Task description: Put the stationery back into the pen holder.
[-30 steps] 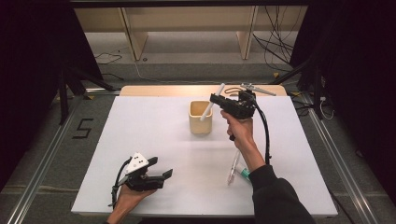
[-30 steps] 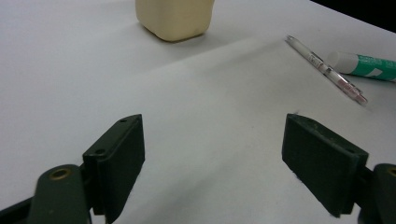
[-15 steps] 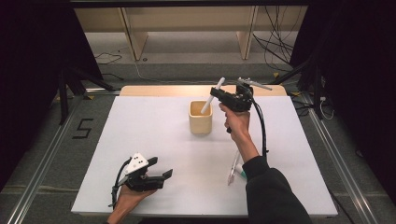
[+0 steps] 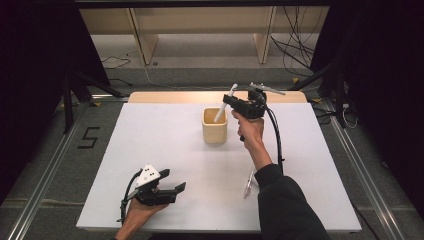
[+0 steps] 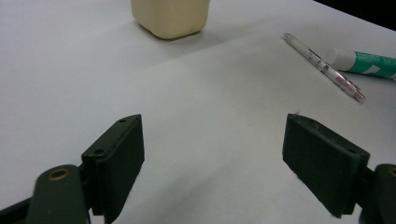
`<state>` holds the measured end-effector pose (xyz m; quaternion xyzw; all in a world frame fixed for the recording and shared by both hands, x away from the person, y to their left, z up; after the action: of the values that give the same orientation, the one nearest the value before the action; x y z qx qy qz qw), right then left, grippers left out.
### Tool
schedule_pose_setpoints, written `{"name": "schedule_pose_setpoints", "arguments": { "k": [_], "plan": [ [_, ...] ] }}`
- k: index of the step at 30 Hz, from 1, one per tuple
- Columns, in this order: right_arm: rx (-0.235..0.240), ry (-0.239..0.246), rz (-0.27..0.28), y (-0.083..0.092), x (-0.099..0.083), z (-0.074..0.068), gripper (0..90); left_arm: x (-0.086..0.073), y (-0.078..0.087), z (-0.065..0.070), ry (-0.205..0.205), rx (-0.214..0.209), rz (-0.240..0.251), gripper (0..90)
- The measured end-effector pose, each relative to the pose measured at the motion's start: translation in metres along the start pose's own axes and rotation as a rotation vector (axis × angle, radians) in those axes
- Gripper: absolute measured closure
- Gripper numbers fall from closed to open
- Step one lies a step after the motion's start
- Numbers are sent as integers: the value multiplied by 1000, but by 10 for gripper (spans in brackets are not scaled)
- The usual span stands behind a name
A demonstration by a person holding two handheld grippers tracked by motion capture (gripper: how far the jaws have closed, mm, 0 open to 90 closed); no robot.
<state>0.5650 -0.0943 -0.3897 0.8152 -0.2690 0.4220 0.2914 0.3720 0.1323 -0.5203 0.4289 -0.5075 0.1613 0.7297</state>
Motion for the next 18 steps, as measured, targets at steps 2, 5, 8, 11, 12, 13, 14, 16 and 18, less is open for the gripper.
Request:
{"name": "schedule_pose_setpoints", "arguments": {
  "k": [2,5,8,11,12,13,14,16,18],
  "plan": [
    [-3,0,-8,-1,-1,0,784,0,-1,0,-4,0,-2,205],
    [-9,5,-14,-3,-3,1,784,-1,-1,1,-2,-2,-2,205],
    [-14,3,-22,-6,-5,2,784,0,-1,1,2,-3,0,205],
    [-24,8,-31,-8,-7,4,784,-1,-1,1,0,-2,-2,205],
    [-23,9,-34,-9,-8,3,784,-1,-1,1,1,-2,-2,205],
    [-25,11,-38,-10,-9,4,784,-1,-1,1,-1,-2,-4,205],
    [-26,9,-39,-11,-9,4,784,-1,-1,1,-2,-2,-6,205],
    [-24,14,-47,-13,-12,3,783,-2,-2,1,-3,-2,-9,205],
    [-32,27,-60,-15,-14,3,783,-2,-2,1,-2,-1,-8,205]
  ]
}}
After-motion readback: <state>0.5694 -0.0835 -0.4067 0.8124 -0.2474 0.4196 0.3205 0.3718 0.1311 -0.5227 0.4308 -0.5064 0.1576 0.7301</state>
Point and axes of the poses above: each handheld gripper's, and its own axes: y roughly backward along the jaws, x roughly out of its top, z roughly to its right, the point moved 7 cm from there along -y, roughly forward along the jaws, and after that the axes turned 3 degrees about x, right-handed, at the moved point
